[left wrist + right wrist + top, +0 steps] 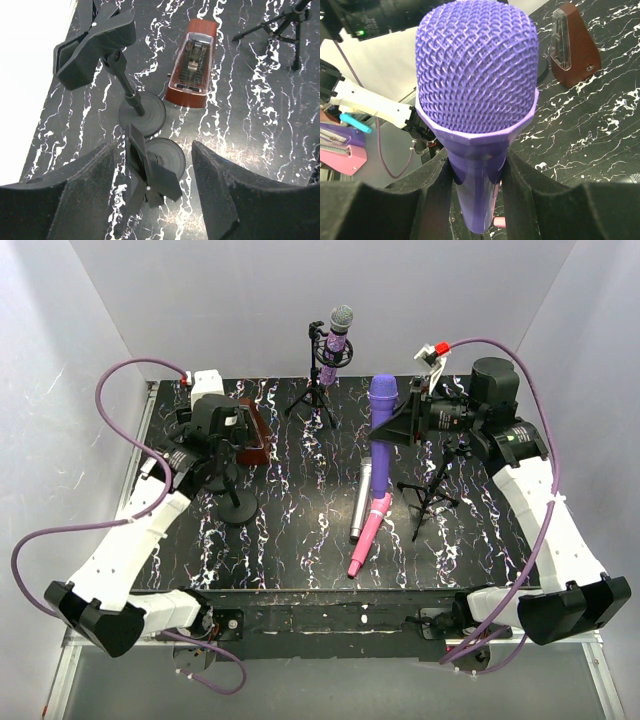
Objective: Attach the microphones to the stand
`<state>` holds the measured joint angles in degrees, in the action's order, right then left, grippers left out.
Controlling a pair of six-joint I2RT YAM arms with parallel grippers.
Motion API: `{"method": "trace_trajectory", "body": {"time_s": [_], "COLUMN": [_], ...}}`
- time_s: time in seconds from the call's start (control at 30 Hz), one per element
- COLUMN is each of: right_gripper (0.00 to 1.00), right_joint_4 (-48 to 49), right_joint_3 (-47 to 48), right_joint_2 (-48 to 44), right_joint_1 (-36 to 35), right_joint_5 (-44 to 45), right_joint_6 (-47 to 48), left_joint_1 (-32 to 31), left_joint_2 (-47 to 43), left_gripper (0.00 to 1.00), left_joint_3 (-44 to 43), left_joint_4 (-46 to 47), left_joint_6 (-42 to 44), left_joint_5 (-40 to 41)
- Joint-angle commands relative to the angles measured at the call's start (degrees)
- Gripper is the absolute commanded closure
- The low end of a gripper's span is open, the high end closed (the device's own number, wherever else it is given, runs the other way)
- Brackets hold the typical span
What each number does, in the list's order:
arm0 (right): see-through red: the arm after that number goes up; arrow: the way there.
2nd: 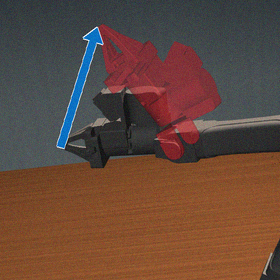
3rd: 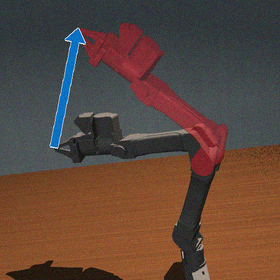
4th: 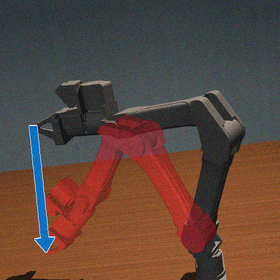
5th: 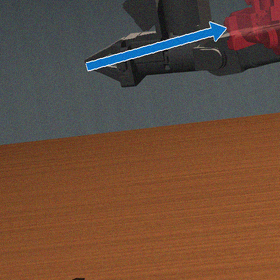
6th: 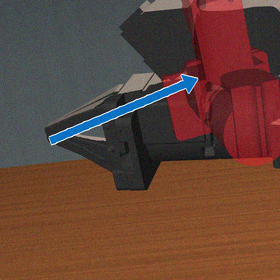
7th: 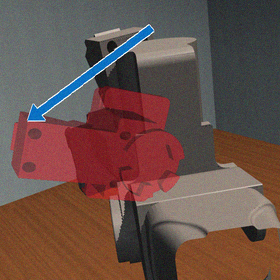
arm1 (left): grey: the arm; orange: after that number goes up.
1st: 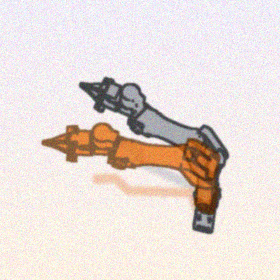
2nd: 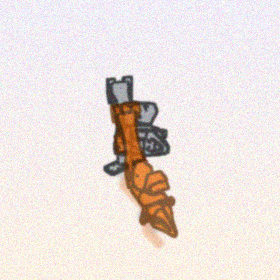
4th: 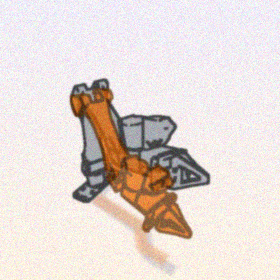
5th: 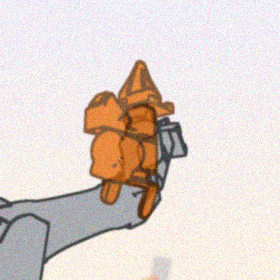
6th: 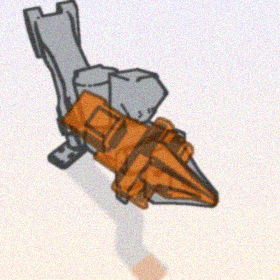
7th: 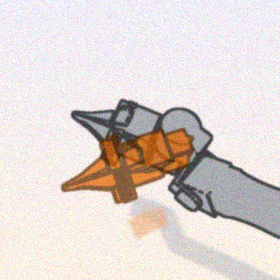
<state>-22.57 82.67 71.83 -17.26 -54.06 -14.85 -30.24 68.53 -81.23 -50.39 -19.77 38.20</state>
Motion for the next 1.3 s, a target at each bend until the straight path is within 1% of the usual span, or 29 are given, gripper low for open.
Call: {"method": "trace_trajectory", "body": {"time_s": [0.0, 0.03, 0.27, 0.33, 0.47, 0.5, 0.57, 0.67, 0.77, 0.87, 0.93, 1.03, 1.07, 1.1, 1.17, 1.27], "right_gripper": [0.99, 0.99, 0.99, 0.99, 0.99, 0.99, 0.99, 0.99, 0.99, 0.99, 0.99, 0.99, 0.99, 0.99, 0.99, 0.99], "right_joint_4": [2.8, 3.0, 3.3, 3.8, 4.4, 4.4, 4.4, 4.2, 4.2, 4.2, 4.5, 5.5, 5.6, 5.8, 5.7, 5.3], "right_joint_3": [0.1, -0.1, -0.7, -1.0, -1.8, -2.1, -2.6, -2.7, -2.9, -3.1, -3.1, -3.4, -3.5, -3.7, -3.7, -4.4], "right_joint_2": [-2.3, -2.5, -3.0, -3.0, -3.4, -3.5, -3.9, -4.3, -4.6, -4.6, -4.4, -4.4, -4.4, -4.5, -4.8, -5.2], "right_joint_1": [0.3, 0.3, 0.3, 0.5, 0.5, 0.6, 0.8, 1.0, 1.1, 1.2, 1.2, 1.2, 1.2, 1.2, 1.2, 1.2], "right_joint_5": [-2.4, -2.5, -3.3, -3.4, -3.7, -3.9, -4.2, -4.5, -4.9, -5.5, -5.8, -6.4, -6.5, -6.7, -6.9, -7.3], "right_joint_6": [-0.4, -0.5, -1.2, -1.6, -2.5, -2.8, -3.0, -3.0, -3.1, -2.9, -3.1, -3.6, -3.8, -3.7, -3.5, -2.7], "left_joint_1": [1.7, 1.8, 3.2, 3.4, 3.9, 4.0, 4.0, 4.0, 4.0, 4.0, 4.0, 4.0, 4.0, 4.0, 3.8, 2.6], "left_joint_2": [1.2, 1.4, 2.2, 2.6, 3.4, 3.4, 3.0, 2.0, -0.8, -3.7, -3.8, -0.6, 1.0, 3.1, 6.9, 11.1], "left_gripper": [0.46, 0.47, 0.46, 0.48, 0.74, 0.79, 0.87, 0.94, 0.99, 1.0, 1.0, 1.0, 1.0, 1.0, 1.0, 1.0], "left_joint_3": [0.9, 1.3, 3.1, 3.4, 3.8, 3.8, 3.8, 3.4, 3.0, 3.1, 2.3, 0.3, -0.8, -1.7, -3.8, -6.6], "left_joint_4": [3.7, 4.2, 5.5, 5.9, 6.3, 6.2, 6.1, 5.5, 6.5, 9.6, 10.7, 10.7, 10.6, 10.5, 10.8, 10.9], "left_joint_6": [1.0, 0.8, 0.1, 0.1, 0.1, 0.1, 0.0, 0.3, 3.1, 8.5, 11.9, 18.0, 19.1, 21.2, 24.5, 29.0], "left_joint_5": [0.0, 0.1, 1.6, 1.3, 0.0, -0.4, -1.8, -5.7, -14.2, -26.7, -35.3, -50.5, -53.1, -58.2, -65.2, -69.2]}}
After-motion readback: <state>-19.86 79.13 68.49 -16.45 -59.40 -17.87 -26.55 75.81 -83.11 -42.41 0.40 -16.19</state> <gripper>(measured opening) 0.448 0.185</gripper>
